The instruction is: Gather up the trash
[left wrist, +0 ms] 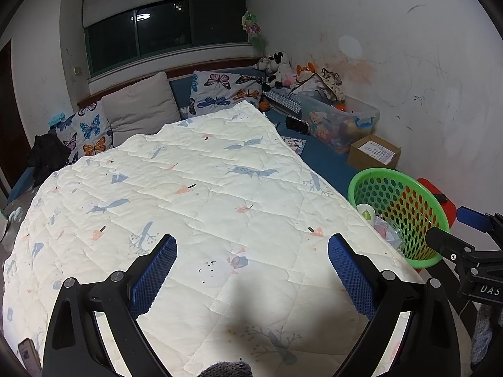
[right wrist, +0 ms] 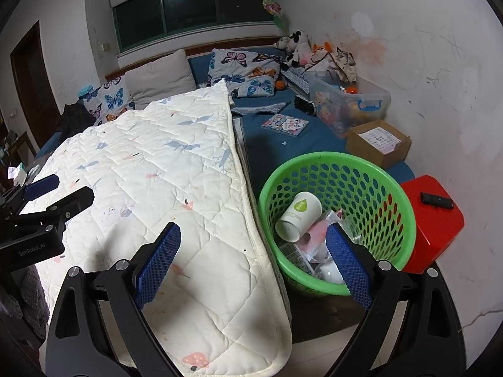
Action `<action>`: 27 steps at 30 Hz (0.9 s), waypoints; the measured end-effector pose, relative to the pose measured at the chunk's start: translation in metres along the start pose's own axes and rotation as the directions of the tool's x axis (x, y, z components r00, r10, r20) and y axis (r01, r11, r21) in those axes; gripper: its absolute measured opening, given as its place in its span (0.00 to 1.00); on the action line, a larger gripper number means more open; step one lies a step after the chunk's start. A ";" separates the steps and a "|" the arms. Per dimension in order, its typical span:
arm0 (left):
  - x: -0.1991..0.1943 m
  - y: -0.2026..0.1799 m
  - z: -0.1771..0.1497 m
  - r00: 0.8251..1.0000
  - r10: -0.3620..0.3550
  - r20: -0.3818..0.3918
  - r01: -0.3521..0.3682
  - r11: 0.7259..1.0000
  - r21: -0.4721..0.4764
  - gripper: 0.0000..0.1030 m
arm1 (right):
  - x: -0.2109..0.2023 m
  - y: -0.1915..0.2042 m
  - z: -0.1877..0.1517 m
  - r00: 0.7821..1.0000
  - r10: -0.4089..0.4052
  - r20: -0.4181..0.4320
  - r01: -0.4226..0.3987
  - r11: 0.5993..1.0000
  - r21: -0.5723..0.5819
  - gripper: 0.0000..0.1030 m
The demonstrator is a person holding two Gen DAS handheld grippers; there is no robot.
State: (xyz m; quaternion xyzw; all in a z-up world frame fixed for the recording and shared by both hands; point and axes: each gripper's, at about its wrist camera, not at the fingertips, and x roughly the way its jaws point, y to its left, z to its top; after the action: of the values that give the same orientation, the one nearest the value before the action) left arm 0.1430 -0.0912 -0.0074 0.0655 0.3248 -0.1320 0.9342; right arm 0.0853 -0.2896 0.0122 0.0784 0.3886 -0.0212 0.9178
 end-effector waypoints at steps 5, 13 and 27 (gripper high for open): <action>0.000 0.000 0.000 1.000 0.000 0.000 0.000 1.000 0.000 0.91 | 0.000 0.000 0.000 1.000 0.000 0.000 0.000 1.000 -0.001 0.90; 0.000 0.000 0.000 1.000 -0.001 0.000 0.001 1.000 0.000 0.91 | 0.000 0.001 0.000 1.000 0.000 -0.001 0.000 1.000 0.000 0.90; 0.000 -0.002 0.001 1.000 -0.003 0.000 0.003 1.000 0.002 0.91 | 0.000 0.003 -0.001 1.000 -0.003 -0.003 0.003 1.000 -0.004 0.90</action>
State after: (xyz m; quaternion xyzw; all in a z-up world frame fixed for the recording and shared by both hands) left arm 0.1429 -0.0932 -0.0069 0.0660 0.3246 -0.1336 0.9340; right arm 0.0853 -0.2869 0.0121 0.0760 0.3900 -0.0214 0.9174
